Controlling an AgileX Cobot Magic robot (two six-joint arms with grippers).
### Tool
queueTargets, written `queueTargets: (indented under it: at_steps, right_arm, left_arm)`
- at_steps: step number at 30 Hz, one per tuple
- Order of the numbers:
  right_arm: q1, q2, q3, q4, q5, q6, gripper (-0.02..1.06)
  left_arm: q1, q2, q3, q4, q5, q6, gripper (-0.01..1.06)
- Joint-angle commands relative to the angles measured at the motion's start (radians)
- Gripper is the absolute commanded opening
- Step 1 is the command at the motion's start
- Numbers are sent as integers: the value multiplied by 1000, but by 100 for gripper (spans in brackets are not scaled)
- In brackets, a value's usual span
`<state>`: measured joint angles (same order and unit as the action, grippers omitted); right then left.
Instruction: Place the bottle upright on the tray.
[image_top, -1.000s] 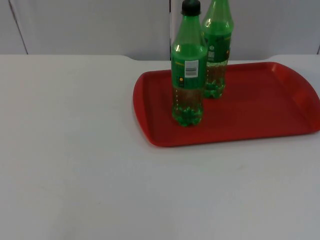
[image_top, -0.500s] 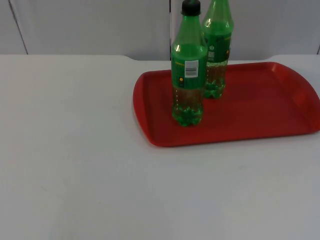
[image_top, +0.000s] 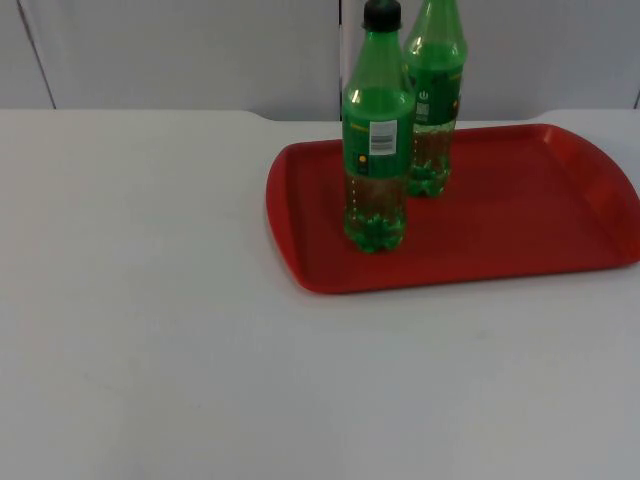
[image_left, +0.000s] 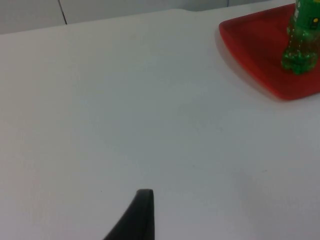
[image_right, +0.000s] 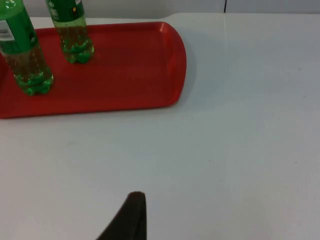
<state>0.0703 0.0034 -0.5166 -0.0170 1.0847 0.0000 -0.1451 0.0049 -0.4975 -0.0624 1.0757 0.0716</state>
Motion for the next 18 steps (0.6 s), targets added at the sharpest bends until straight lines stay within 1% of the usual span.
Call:
queueTargets:
  at_steps: [1,7,17,18]
  right_arm:
    - [-3,-3,2,4,-6,0,105]
    - [-3,-3,2,4,-6,0,105]
    - [-3,-3,2,4,-6,0,105]
    - [-3,-3,2,4,-6,0,105]
  left_arm:
    - [-5,-5,3,-5,-1,1,105]
    - [0,-5,3,-5,-1,1,105]
    - [109,-5,3,-1,-1,1,105]
    - [109,-5,3,-1,-1,1,105]
